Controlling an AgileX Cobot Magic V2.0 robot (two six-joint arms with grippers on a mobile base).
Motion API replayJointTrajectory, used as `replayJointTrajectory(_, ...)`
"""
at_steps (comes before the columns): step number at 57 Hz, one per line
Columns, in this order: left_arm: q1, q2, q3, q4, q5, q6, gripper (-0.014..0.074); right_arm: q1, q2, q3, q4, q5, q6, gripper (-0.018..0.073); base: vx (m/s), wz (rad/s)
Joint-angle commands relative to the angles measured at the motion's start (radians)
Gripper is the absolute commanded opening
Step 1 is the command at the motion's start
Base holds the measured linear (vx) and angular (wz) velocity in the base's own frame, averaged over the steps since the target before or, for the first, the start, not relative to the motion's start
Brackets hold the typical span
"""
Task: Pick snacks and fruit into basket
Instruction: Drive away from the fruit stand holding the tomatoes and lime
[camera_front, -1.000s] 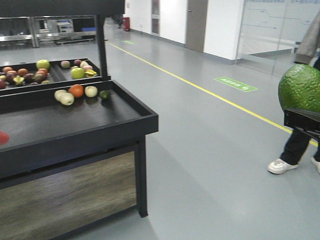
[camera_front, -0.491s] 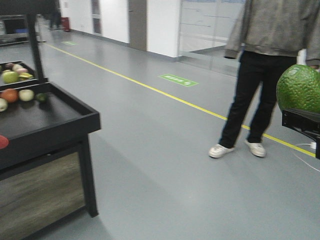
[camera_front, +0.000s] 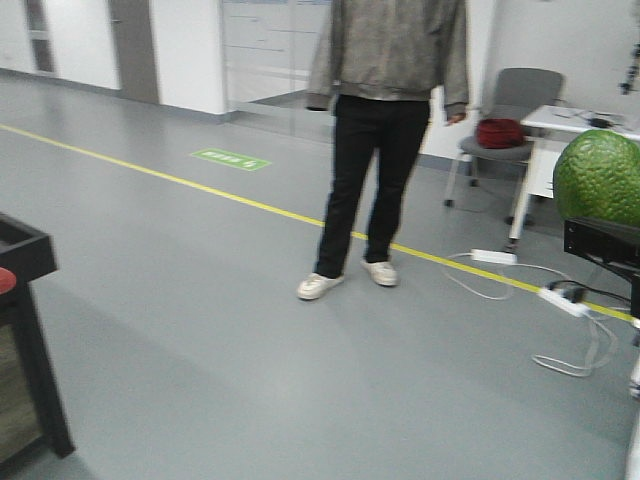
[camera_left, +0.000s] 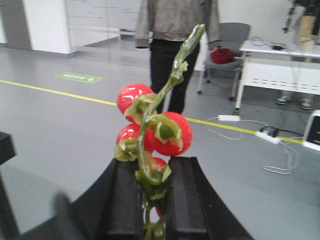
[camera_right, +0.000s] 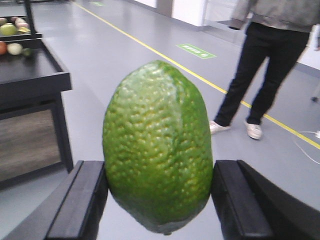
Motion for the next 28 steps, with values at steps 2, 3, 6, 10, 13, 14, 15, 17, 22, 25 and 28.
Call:
replayJointTrajectory(2, -0.006, -0.008, -0.026, -0.004, -0.087, -0.008, -0.0006, -0.001, -0.003, -0.030, 0.009, -0.087, -0.006, -0.0006, -0.12, -0.54)
replayJointTrajectory(3, -0.006, -0.008, -0.026, -0.004, -0.087, -0.008, -0.0006, -0.001, -0.003, -0.030, 0.009, -0.087, -0.006, -0.0006, -0.12, -0.55)
replayJointTrajectory(6, -0.006, -0.008, -0.026, -0.004, -0.087, -0.008, -0.0006, -0.001, -0.003, -0.030, 0.009, -0.087, -0.006, -0.0006, -0.12, -0.56)
replayJointTrajectory(10, -0.006, -0.008, -0.026, -0.004, -0.087, -0.008, -0.0006, -0.001, -0.003, -0.030, 0.009, -0.087, -0.006, -0.0006, -0.11, -0.57)
replayJointTrajectory(13, -0.006, -0.008, -0.026, -0.004, -0.087, -0.008, -0.0006, -0.001, -0.003, -0.030, 0.009, -0.087, -0.006, -0.0006, -0.10, -0.58)
replayJointTrajectory(14, -0.006, -0.008, -0.026, -0.004, -0.087, -0.008, -0.0006, -0.001, -0.003, -0.030, 0.009, -0.087, -0.006, -0.0006, -0.10, -0.57)
replayJointTrajectory(15, -0.006, -0.008, -0.026, -0.004, -0.087, -0.008, -0.0006, -0.001, -0.003, -0.030, 0.009, -0.087, -0.006, -0.0006, -0.10, -0.57)
replayJointTrajectory(17, -0.006, -0.008, -0.026, -0.004, -0.087, -0.008, -0.0006, -0.001, -0.003, -0.030, 0.009, -0.087, -0.006, -0.0006, -0.09, -0.58)
replayJointTrajectory(22, -0.006, -0.008, -0.026, -0.004, -0.087, -0.008, -0.0006, -0.001, -0.003, -0.030, 0.009, -0.087, -0.006, -0.0006, -0.08, -0.56)
replayJointTrajectory(25, -0.006, -0.008, -0.026, -0.004, -0.087, -0.008, -0.0006, -0.001, -0.003, -0.030, 0.009, -0.087, -0.006, -0.0006, -0.06, -0.55)
replayJointTrajectory(28, -0.006, -0.008, -0.026, -0.004, -0.087, -0.008, -0.0006, -0.001, -0.003, -0.030, 0.009, -0.087, -0.006, -0.0006, -0.05, -0.53)
